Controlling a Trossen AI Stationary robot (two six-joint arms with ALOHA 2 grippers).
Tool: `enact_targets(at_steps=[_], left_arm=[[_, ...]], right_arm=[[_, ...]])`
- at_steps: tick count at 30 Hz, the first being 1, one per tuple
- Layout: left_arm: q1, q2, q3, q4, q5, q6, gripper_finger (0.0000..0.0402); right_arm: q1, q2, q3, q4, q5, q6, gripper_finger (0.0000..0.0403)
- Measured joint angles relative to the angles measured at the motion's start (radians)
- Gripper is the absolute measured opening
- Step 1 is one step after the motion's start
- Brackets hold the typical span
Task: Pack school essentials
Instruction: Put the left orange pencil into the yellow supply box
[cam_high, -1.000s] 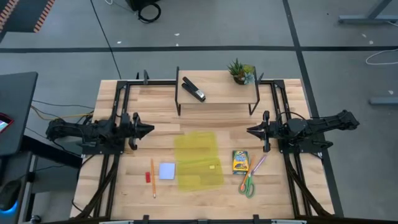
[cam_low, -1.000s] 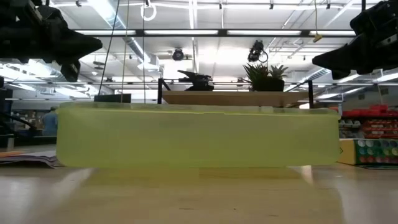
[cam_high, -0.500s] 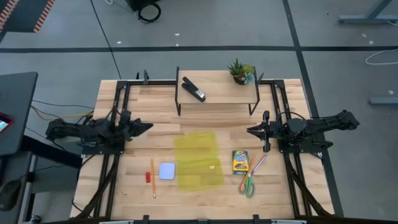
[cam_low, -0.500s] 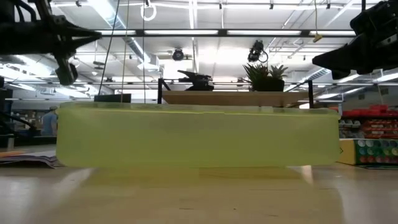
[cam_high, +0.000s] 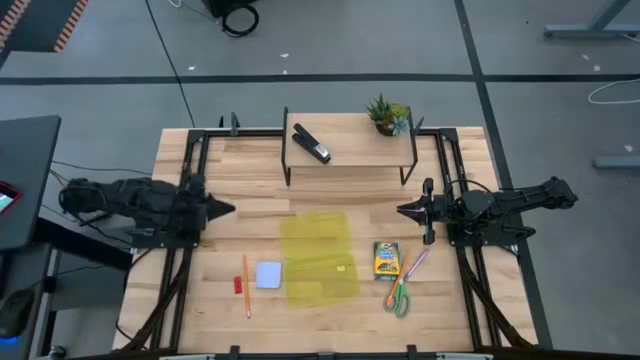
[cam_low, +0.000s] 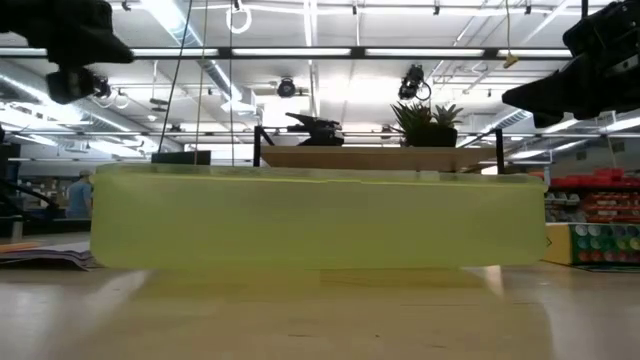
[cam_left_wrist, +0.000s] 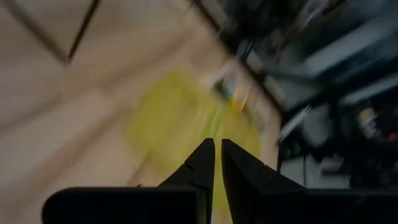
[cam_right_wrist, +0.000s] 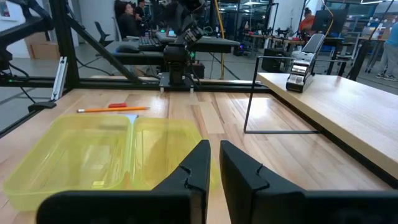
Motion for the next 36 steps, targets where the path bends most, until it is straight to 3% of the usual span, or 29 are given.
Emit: enact_targets(at_steps=[8,15,19,27,36], left_arm=[[-0.072,0.211,0.105,-0.245,0.208,-0.150,0.0047],[-0.157,0.375,0.141,-0.311,0.421,-0.149,0.0108],[-0.239,0.480,0.186,-0.332,0.419,-0.146,0.0128],[-0.374,0.662,0.256,-0.335,0.382,-0.147,0.0126],[-0.404,0.738,0.256,-0.269,0.398,-0.203,0.0127]], right_arm=[[0.000,0.000,0.000,0.000,0.000,0.000,0.0042],[0.000,0.000,0.000,0.000,0.000,0.000,0.0042],[0.000,0.000,0.000,0.000,0.000,0.000,0.0042],[0.000,0.000,0.000,0.000,0.000,0.000,0.0042],[0.000,0.000,0.000,0.000,0.000,0.000,0.0042]])
